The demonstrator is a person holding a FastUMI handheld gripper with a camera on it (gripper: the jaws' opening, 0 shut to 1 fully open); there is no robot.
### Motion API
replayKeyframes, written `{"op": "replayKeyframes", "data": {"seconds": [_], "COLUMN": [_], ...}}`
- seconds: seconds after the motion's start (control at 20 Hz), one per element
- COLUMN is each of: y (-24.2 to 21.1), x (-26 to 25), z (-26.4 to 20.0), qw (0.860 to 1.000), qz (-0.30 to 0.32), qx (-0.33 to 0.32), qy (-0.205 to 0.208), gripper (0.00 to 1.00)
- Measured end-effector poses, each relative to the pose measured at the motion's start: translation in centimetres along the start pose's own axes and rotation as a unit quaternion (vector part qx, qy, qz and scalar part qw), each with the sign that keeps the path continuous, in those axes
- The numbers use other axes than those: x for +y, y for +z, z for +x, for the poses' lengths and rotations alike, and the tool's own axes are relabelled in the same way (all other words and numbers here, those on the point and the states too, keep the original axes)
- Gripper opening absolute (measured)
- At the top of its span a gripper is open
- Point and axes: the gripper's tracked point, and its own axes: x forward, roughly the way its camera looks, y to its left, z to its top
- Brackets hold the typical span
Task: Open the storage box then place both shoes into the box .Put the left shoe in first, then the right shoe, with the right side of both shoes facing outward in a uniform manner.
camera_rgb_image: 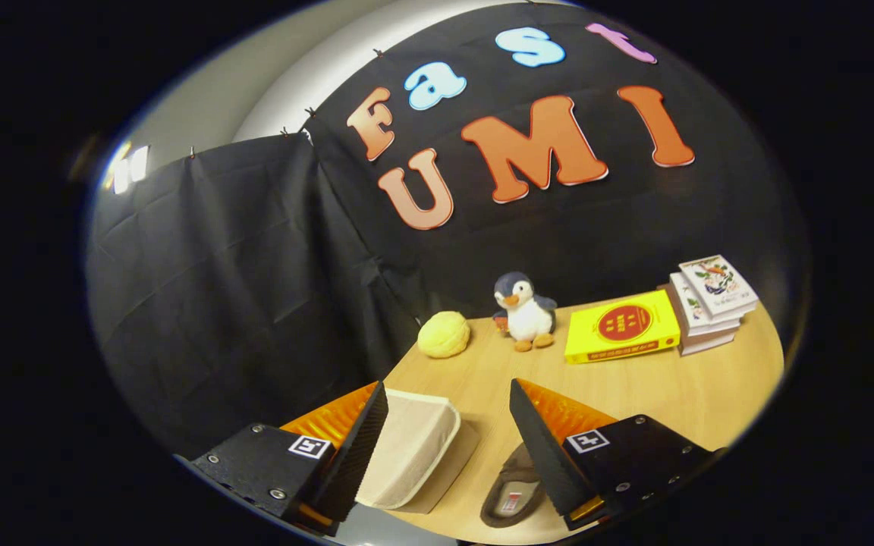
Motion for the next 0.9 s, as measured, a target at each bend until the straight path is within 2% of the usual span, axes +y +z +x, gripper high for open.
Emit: {"op": "replayKeyframes", "data": {"seconds": [0.2,0.45,0.7,0.9], "y": [-4.2,-11.2,-16.5,-19.7], "x": [1.3,3.0,4.0,4.2], "z": [2.0,4.2,6.1,7.6], "qw": [0.997,0.983,0.966,0.955], "qz": [0.019,0.047,0.074,0.101], "qx": [0.066,0.168,0.235,0.265], "qy": [0.031,0.065,0.08,0.083], "gripper": [0.97,0.97,0.97,0.97]}}
